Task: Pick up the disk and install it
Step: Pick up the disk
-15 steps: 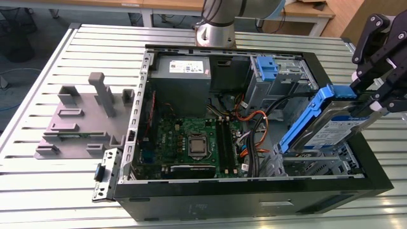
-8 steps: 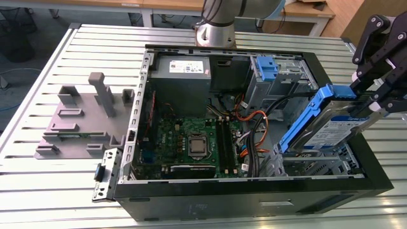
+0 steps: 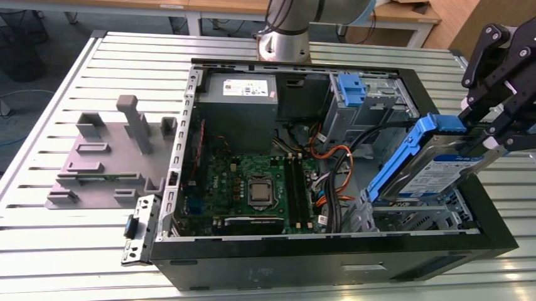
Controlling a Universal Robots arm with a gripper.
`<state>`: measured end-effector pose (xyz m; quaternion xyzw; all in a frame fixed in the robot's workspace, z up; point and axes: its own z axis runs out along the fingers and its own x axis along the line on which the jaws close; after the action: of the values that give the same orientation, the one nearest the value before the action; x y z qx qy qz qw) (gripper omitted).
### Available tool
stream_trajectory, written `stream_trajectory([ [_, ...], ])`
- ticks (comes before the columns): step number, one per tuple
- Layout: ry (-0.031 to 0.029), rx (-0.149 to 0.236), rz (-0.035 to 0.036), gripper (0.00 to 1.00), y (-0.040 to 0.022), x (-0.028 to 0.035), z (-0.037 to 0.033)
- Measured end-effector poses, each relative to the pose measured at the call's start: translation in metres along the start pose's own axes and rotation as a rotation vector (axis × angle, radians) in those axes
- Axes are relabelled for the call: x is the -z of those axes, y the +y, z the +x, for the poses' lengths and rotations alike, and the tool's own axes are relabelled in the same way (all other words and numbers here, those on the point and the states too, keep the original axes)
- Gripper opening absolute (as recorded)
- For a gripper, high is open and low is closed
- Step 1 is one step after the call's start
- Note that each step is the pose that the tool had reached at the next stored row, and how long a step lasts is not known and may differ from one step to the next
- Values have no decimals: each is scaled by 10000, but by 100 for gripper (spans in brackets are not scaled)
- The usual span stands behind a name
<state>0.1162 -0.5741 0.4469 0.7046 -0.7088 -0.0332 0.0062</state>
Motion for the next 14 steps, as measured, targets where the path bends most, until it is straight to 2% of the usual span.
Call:
stream_trajectory([
  [8, 0, 1, 3, 35, 8, -3, 0],
  [14, 1, 1, 4, 35, 7, -36, 2],
])
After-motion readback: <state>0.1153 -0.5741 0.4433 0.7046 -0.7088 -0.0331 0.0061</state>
